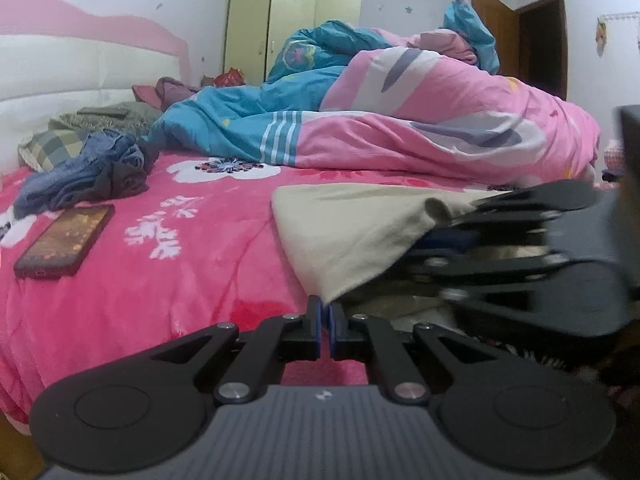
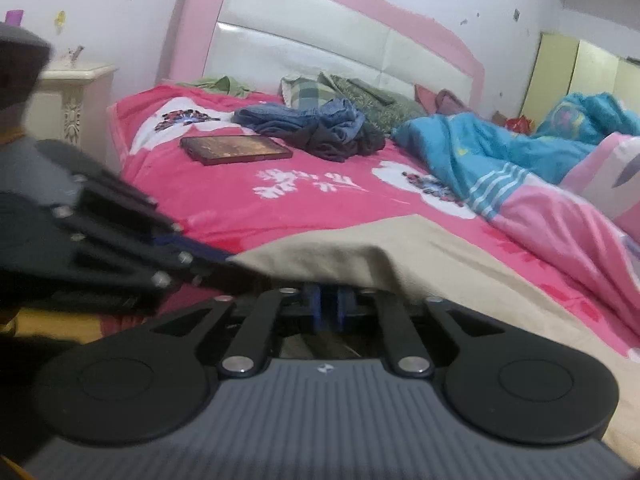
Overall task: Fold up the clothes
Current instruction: 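Hold the trousers with both closed tools and press the fold flat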
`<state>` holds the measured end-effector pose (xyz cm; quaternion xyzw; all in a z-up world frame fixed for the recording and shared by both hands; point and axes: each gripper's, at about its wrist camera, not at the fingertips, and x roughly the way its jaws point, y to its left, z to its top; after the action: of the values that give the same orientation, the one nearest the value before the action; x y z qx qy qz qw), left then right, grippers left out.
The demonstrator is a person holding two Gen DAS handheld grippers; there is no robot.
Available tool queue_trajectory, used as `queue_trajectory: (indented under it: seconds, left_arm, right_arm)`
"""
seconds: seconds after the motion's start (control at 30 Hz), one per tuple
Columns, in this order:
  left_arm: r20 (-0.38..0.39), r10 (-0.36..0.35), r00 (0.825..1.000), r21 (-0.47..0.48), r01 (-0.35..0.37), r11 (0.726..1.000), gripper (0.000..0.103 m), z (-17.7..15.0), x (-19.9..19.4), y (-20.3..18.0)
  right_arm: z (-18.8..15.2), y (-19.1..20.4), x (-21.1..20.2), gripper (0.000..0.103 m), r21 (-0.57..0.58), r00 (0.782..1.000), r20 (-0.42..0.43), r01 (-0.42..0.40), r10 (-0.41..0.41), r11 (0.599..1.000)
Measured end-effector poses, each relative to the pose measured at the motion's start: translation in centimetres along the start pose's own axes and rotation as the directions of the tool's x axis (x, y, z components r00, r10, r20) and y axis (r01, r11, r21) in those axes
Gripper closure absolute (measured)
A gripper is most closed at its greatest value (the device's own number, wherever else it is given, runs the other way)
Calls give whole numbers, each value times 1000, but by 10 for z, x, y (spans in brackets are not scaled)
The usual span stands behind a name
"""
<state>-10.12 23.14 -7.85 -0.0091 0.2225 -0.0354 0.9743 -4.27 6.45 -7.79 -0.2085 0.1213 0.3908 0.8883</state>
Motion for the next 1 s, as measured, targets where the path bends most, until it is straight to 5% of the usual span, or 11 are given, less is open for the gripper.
queue_trajectory:
  seconds: [0.13,0.23,0.5,0.73,1.0]
  left_arm:
    - [15,6,1000,4,-7,1000,99,0,-3,-1]
    - [21,12,1000,18,-13,1000,99,1,-5,-4]
    - [-8,31,999,106,-30,994,99,-2,-1,-10]
    - [-9,21,1000,138,-20,990,61,2,-22,-12]
    - [102,-10,995,236,-14,972,55,37,5,-53]
  right_arm:
    - [-13,-8,-39,83,14,999,31,26,-26,1000]
    - [-16,-12,-34,91,40,1000,-13,-3,4,999]
    - [-20,-14,-34,102,48,995,-14,99,-98,994]
    - [-28,-23,-57,89,97,989,-11,147,-146,984]
    - [-28,-38,-36,93,223,989,-60,145,-135,964]
